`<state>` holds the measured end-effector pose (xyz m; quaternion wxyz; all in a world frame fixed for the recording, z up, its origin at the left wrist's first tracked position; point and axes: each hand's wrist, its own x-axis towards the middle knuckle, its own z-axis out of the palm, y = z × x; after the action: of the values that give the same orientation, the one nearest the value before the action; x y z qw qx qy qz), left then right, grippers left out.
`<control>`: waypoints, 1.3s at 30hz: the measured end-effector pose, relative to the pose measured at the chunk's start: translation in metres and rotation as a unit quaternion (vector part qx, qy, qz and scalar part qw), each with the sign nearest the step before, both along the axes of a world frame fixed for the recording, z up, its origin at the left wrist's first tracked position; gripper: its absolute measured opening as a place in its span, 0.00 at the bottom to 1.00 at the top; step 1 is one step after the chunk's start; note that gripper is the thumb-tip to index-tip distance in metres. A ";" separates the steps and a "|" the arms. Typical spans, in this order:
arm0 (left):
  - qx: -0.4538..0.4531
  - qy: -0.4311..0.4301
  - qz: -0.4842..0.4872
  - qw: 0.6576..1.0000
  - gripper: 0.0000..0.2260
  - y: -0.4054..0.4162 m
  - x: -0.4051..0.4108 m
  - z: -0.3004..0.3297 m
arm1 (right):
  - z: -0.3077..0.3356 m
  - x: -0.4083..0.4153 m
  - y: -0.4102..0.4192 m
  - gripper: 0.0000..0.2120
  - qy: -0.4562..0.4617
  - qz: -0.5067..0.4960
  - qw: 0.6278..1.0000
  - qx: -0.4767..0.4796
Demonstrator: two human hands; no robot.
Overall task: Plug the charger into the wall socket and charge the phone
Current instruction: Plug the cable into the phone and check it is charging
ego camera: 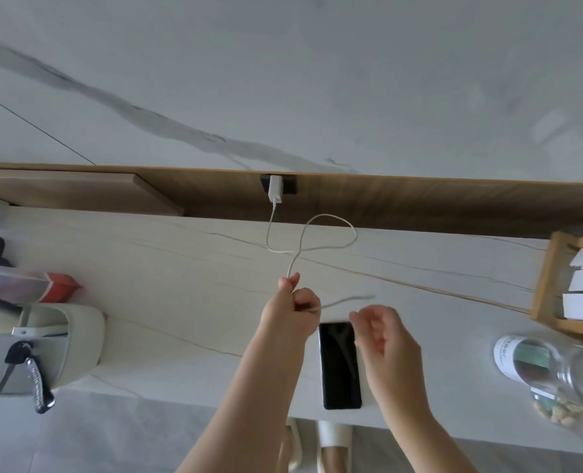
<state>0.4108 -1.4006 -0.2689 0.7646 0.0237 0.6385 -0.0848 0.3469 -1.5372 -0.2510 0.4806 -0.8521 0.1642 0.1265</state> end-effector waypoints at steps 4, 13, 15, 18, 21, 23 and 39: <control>0.026 -0.020 -0.029 0.999 0.11 -0.020 -0.007 -0.004 | -0.010 0.004 0.009 0.09 0.134 -0.118 0.955 0.239; 0.236 -0.005 -0.354 0.905 0.14 -0.029 -0.044 -0.061 | -0.039 0.021 -0.019 0.09 0.084 -0.143 0.951 0.260; 0.262 0.024 -0.424 0.867 0.09 -0.027 -0.056 -0.078 | -0.053 0.018 -0.034 0.11 0.043 -0.067 0.988 0.131; 0.269 0.037 -0.549 0.791 0.14 -0.030 -0.074 -0.099 | -0.073 0.012 -0.060 0.11 -0.044 0.066 0.992 -0.094; 0.280 0.034 -0.637 0.718 0.22 -0.041 -0.083 -0.116 | -0.097 -0.001 -0.075 0.11 0.020 0.157 0.975 -0.156; 0.291 0.034 -0.645 0.706 0.20 -0.050 -0.085 -0.127 | -0.113 -0.010 -0.075 0.10 0.104 0.178 0.972 -0.109; 0.270 -0.045 -0.532 0.801 0.06 -0.039 -0.096 -0.118 | -0.105 -0.011 -0.030 0.10 0.196 0.101 0.970 0.107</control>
<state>0.3151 -1.4393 -0.3867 0.5899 0.5693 0.4870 -0.3013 0.3361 -1.5668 -0.3563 0.5120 -0.7667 0.1534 0.3556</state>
